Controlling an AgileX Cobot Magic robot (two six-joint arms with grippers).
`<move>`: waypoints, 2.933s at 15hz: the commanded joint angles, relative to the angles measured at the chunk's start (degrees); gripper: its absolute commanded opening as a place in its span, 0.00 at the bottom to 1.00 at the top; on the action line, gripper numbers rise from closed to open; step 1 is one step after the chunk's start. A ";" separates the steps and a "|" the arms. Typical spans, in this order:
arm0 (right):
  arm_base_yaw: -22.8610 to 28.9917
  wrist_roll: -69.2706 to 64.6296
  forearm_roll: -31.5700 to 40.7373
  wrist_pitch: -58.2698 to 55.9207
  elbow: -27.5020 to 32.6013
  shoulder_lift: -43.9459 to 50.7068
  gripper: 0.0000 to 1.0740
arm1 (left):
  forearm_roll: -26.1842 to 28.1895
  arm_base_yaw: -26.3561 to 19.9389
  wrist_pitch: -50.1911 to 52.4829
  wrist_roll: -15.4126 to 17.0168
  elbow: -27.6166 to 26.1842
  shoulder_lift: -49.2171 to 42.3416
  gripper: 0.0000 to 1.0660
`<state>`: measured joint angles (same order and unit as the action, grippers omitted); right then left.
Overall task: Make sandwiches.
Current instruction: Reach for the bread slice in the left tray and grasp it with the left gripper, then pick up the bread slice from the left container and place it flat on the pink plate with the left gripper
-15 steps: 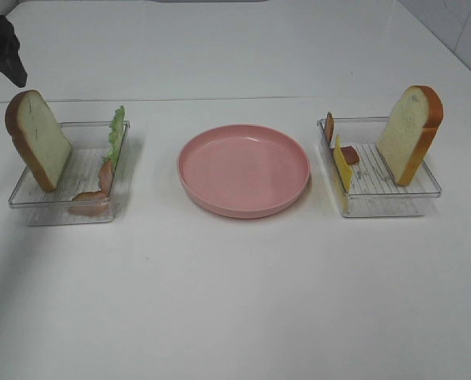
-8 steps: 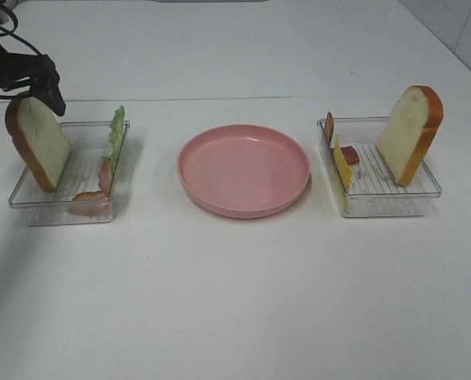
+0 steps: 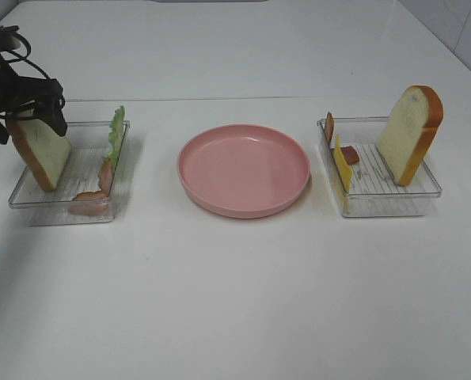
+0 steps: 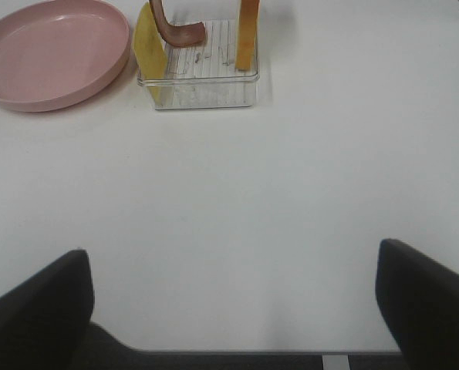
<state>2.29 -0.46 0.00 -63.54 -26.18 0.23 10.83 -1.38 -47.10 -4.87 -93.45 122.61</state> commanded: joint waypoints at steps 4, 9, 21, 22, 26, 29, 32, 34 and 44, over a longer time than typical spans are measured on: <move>-0.17 0.11 0.00 0.29 0.06 1.66 0.90 | 0.06 -0.11 3.27 -0.17 -0.29 -0.06 0.03; -0.17 0.11 0.00 0.29 0.06 1.66 0.90 | 0.06 -0.11 2.46 0.23 -0.69 -3.55 0.00; -0.17 0.11 0.00 0.29 0.06 1.66 0.90 | 23.32 6.76 3.84 -6.99 -9.34 -12.78 0.00; -0.17 0.11 0.00 0.29 0.06 1.66 0.90 | 27.10 9.97 4.70 -8.02 -9.34 -11.86 0.00; -0.17 0.11 0.00 0.29 0.06 1.66 0.90 | 32.66 17.25 6.36 -8.14 -9.34 -6.93 0.00; -0.17 0.11 0.00 0.29 0.06 1.66 0.90 | 35.87 21.08 8.31 -8.14 -9.34 -2.92 0.00; -0.17 0.11 0.00 0.29 0.06 1.66 0.90 | 39.25 25.15 10.77 -8.14 -9.34 2.64 0.00; -0.17 0.11 0.00 0.29 0.06 1.66 0.90 | 39.71 26.18 12.15 -8.19 -9.34 6.47 0.00; -0.17 0.11 0.00 0.29 0.06 1.66 0.90 | 47.44 26.53 14.55 -6.36 -9.34 13.92 0.00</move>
<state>2.29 -0.46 0.00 -63.54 -26.18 0.23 57.07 24.81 -32.77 -11.63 -102.44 136.59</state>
